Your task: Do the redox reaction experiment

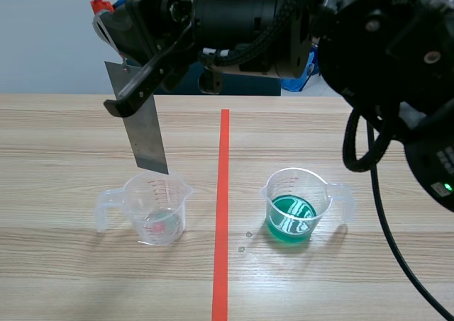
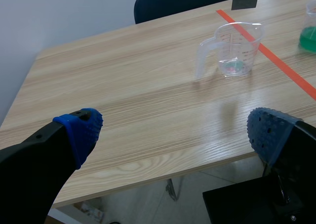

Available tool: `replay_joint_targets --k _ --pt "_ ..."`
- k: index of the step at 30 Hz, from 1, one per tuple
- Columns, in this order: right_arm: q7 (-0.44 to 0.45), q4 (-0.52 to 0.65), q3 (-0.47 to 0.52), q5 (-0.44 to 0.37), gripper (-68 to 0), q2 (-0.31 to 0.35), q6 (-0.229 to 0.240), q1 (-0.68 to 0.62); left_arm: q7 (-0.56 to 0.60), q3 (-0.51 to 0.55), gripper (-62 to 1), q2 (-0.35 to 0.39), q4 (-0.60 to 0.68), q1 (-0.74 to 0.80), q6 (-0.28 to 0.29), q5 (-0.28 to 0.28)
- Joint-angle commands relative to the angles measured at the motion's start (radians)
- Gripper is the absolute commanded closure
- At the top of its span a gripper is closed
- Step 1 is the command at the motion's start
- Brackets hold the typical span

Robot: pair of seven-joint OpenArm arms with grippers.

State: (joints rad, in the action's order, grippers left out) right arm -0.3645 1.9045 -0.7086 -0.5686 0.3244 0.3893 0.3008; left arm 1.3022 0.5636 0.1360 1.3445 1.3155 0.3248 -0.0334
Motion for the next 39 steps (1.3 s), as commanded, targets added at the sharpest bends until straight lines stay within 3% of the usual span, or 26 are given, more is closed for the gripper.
replay_joint_targets --k 1,28,39 --pt "0.015 0.008 0.003 -0.009 -0.6 0.002 -0.003 0.014 0.017 0.010 -62.3 -0.005 0.011 0.001 -0.001 0.007" --pt "0.019 0.008 0.003 -0.008 -0.7 0.003 -0.003 0.008 0.014 0.010 -62.3 -0.005 0.011 0.001 0.000 0.006" --pt "0.122 0.008 0.080 -0.008 -0.7 0.072 -0.002 -0.068 0.013 0.010 -62.3 -0.005 0.011 0.001 0.000 0.006"
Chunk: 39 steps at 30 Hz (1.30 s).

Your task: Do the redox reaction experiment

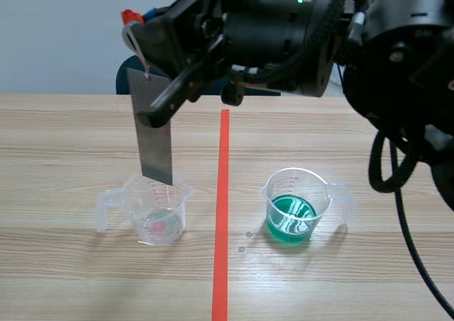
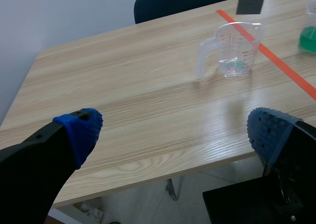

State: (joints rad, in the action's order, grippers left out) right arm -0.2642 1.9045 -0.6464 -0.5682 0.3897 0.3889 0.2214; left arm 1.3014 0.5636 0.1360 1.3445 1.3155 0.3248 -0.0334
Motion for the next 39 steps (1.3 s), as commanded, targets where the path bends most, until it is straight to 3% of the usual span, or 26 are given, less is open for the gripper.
replay_joint_targets --k 1,9,22,31,39 --pt "0.027 0.008 0.033 -0.008 -0.7 0.014 0.000 0.004 0.014 0.010 -62.3 -0.005 0.011 0.001 0.000 0.006" --pt "0.066 0.039 0.138 -0.009 -0.7 0.089 0.002 -0.074 0.014 0.010 -62.3 -0.005 0.011 0.001 0.000 0.006" --pt "0.161 0.195 0.359 -0.009 -0.6 0.245 0.001 -0.315 0.014 0.010 -62.3 -0.002 0.011 0.001 0.000 0.006" --pt "0.239 0.209 0.557 -0.013 -0.6 0.272 0.002 -0.496 0.014 0.010 -62.3 -0.002 0.011 0.001 0.000 0.006" --pt "0.275 0.209 0.633 -0.016 -0.6 0.272 0.005 -0.592 0.014 0.010 -62.3 -0.002 0.011 0.001 0.000 0.006"
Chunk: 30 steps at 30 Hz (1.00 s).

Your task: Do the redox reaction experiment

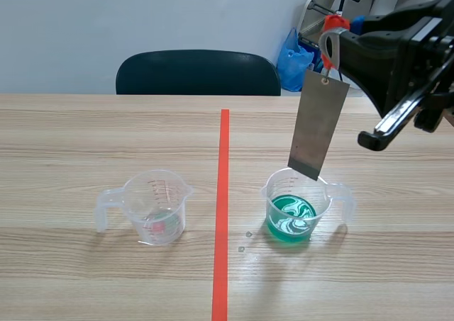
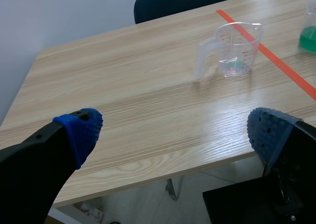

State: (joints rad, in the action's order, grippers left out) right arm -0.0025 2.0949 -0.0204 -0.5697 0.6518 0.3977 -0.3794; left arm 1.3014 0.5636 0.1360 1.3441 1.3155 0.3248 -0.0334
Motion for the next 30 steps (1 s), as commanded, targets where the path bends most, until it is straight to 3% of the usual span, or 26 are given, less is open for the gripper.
replay_joint_targets --k 1,30 --pt "0.014 0.018 0.008 -0.015 -0.6 0.010 -0.004 0.002 0.014 0.010 -62.3 -0.002 0.011 0.001 0.000 0.006" --pt "0.008 0.018 0.009 -0.014 -0.6 0.010 -0.005 -0.009 0.014 0.010 -62.3 -0.002 0.011 0.001 0.000 0.006"
